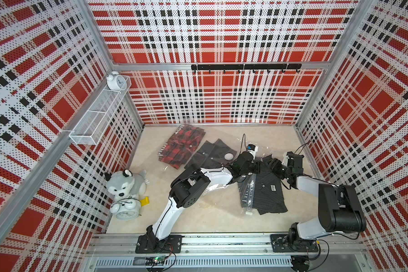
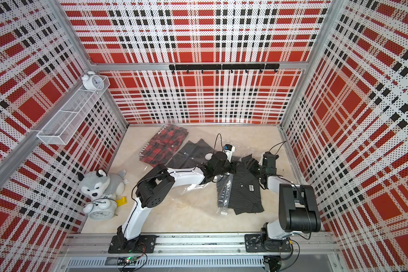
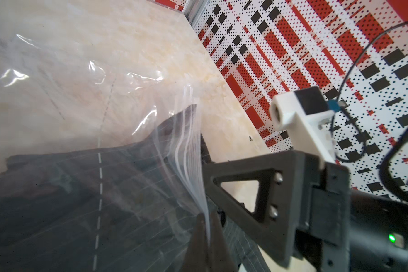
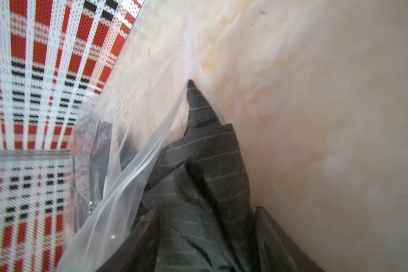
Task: Place the folded shirt into the vacuum bag
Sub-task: Place the shirt in the vacuum bag.
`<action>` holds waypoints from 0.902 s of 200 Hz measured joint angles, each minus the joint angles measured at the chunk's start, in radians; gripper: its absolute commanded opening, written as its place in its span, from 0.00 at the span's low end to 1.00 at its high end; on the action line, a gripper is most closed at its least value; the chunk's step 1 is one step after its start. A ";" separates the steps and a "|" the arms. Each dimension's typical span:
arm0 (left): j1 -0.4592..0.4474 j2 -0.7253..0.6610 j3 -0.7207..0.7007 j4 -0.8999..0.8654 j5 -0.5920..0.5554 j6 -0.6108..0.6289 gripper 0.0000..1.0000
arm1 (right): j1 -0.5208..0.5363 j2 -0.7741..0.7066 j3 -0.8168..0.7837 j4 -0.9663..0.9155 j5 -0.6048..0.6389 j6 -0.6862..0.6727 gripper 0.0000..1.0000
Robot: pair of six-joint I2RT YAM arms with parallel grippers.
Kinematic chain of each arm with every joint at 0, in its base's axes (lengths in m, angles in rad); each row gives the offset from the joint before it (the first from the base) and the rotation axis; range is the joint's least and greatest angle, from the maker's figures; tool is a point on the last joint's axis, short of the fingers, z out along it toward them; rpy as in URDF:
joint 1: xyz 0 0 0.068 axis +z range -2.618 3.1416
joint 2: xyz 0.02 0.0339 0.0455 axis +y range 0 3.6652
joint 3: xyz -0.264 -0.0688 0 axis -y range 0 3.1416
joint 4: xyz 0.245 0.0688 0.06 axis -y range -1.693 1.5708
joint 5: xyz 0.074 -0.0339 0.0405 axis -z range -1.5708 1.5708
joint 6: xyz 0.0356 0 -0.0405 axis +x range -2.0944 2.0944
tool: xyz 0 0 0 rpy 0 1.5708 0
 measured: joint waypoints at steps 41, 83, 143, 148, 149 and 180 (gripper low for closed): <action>0.032 0.000 0.000 0.000 0.006 0.003 0.00 | -0.043 -0.266 -0.060 -0.201 0.066 -0.077 0.94; 0.069 0.000 0.000 0.001 0.008 0.005 0.00 | -0.052 -0.466 -0.209 -0.336 0.053 -0.078 0.82; 0.079 0.000 0.000 0.001 0.014 0.019 0.00 | 0.097 -0.561 -0.346 -0.371 0.026 -0.011 0.51; 0.079 0.000 0.000 0.000 0.015 0.021 0.00 | 0.109 -0.568 -0.353 -0.370 0.026 0.000 0.46; 0.078 0.000 0.000 0.000 0.016 0.022 0.00 | 0.111 -0.570 -0.354 -0.370 0.027 0.001 0.45; 0.068 0.000 0.000 0.000 0.018 0.027 0.00 | 0.152 -0.602 -0.377 -0.367 0.018 0.064 0.20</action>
